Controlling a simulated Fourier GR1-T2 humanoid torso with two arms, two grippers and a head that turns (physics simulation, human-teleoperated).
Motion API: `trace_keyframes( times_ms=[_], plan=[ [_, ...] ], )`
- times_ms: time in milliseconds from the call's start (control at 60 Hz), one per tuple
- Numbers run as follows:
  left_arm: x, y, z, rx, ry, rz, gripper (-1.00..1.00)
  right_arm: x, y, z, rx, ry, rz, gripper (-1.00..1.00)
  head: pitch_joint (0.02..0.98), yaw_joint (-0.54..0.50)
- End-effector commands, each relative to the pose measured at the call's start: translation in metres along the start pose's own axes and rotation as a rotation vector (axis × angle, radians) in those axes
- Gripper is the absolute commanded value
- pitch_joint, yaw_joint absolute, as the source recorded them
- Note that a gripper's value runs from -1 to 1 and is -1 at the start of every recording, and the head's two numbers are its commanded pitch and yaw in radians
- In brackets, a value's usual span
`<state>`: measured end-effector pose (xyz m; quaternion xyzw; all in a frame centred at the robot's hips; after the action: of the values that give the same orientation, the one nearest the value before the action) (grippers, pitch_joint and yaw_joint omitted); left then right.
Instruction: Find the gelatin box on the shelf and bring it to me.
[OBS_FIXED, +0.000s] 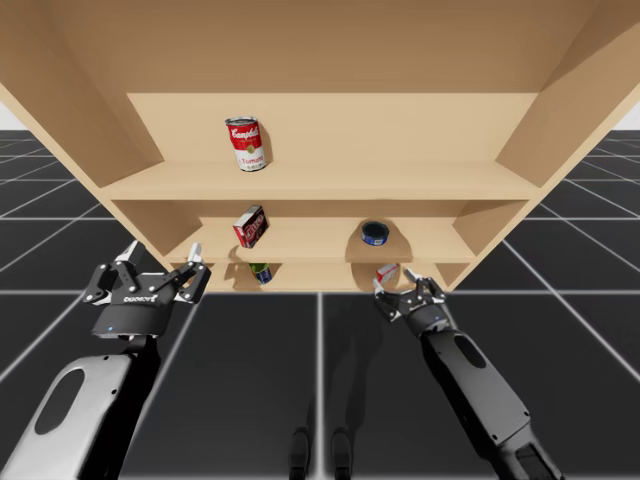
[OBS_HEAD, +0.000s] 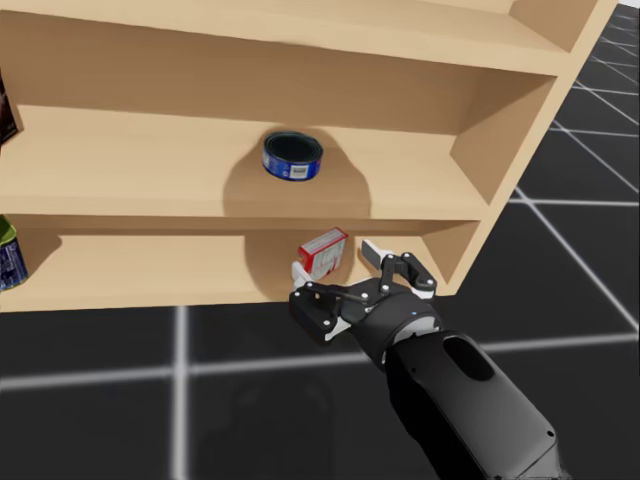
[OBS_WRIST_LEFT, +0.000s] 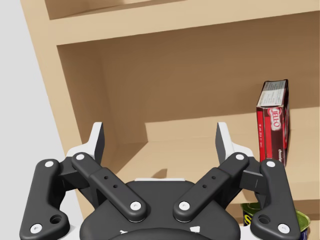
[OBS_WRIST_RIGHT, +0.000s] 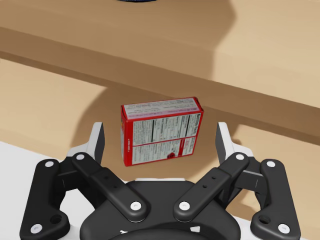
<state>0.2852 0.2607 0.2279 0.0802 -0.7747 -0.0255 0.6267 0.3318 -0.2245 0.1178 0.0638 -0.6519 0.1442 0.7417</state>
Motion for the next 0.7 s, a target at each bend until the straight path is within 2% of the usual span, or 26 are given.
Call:
trace_keyframes(
  times_ms=[17,550,650,700],
  plan=[
    [0.0,0.001,0.0,0.0,-0.001,-0.001,-1.0,-0.004,-0.001,-0.013,-0.008,0.019,-0.013,-1.0,0.732,-0.28],
    [-0.001,0.002,0.0,-0.002,-0.002,-0.002,-1.0,-0.009,0.002,-0.04,0.0,0.05,-0.011,-1.0,0.741,-0.28],
    [-0.001,0.001,0.0,-0.003,-0.002,-0.003,-1.0,-0.013,0.001,-0.042,-0.001,0.052,-0.003,-1.0,0.742,-0.28],
    [-0.001,0.001,0.0,-0.004,-0.001,-0.004,-1.0,-0.015,0.001,-0.043,-0.001,0.048,0.014,-1.0,0.742,-0.28]
  ],
)
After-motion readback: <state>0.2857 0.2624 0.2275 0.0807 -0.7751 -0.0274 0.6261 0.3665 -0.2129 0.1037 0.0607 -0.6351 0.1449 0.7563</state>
